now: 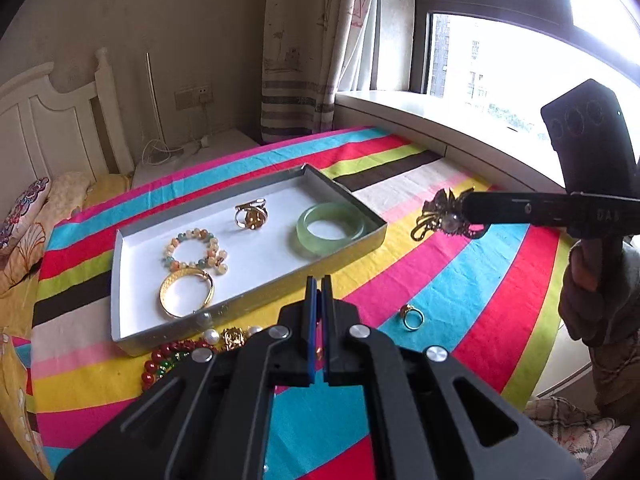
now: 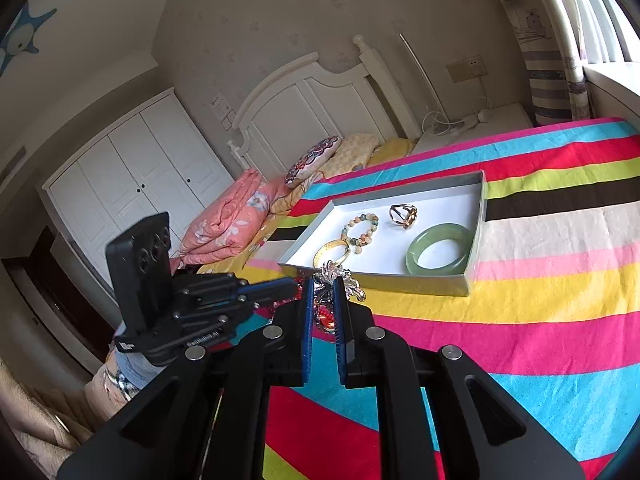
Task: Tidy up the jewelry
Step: 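Carry the bracelet with the left tool while the right tool carries the pendant into the tray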
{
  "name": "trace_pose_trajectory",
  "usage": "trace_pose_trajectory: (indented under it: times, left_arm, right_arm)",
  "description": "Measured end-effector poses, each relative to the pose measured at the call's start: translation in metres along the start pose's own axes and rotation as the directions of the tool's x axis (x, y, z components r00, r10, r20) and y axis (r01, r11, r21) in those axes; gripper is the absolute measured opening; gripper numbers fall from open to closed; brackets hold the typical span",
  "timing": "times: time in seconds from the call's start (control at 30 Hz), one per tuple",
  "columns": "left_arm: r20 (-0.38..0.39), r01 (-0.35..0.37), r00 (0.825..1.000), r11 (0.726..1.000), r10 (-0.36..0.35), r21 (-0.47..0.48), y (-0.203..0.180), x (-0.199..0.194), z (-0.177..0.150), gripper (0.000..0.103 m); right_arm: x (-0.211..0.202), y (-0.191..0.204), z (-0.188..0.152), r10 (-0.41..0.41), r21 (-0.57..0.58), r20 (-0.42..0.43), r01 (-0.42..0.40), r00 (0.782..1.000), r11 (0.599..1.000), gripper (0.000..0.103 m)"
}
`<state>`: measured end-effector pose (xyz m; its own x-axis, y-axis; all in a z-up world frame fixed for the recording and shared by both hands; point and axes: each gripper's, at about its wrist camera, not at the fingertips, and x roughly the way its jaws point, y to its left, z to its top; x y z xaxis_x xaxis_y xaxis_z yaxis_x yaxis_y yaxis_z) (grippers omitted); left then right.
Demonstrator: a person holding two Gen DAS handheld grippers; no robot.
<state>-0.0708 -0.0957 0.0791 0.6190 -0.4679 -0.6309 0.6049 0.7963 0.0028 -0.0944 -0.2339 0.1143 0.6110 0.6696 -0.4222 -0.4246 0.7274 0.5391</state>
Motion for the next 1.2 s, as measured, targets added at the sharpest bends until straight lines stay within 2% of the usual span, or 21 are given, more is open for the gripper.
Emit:
trace_pose_trajectory:
  times: [0.27,0.57,0.9,1.2]
  left_arm:
    - [0.044,-0.009,0.999,1.0,0.009,0.0,0.005,-0.019,0.021,0.001]
    - [0.059,-0.028,0.998,1.0,0.028,-0.003,0.017,-0.009,0.057,0.001]
    - [0.033,-0.038,0.999,0.998,0.039,-0.058,0.04,0.029,0.09,0.001]
    - [-0.02,-0.038,0.999,0.998,0.037,-0.047,0.035,0.068,0.101,0.001]
  right_arm:
    - [0.002,0.004,0.002,0.0,-0.004,0.003,0.0,1.0,1.0,0.011]
    - [0.023,0.009,0.022,-0.035,-0.048,-0.014,0.034,0.999,0.998,0.011]
    - [0.068,-0.021,0.067,-0.159,-0.061,-0.046,0.156,0.986,0.986,0.011]
    - [0.121,-0.061,0.088,-0.255,-0.022,-0.114,0.255,0.96,0.967,0.011]
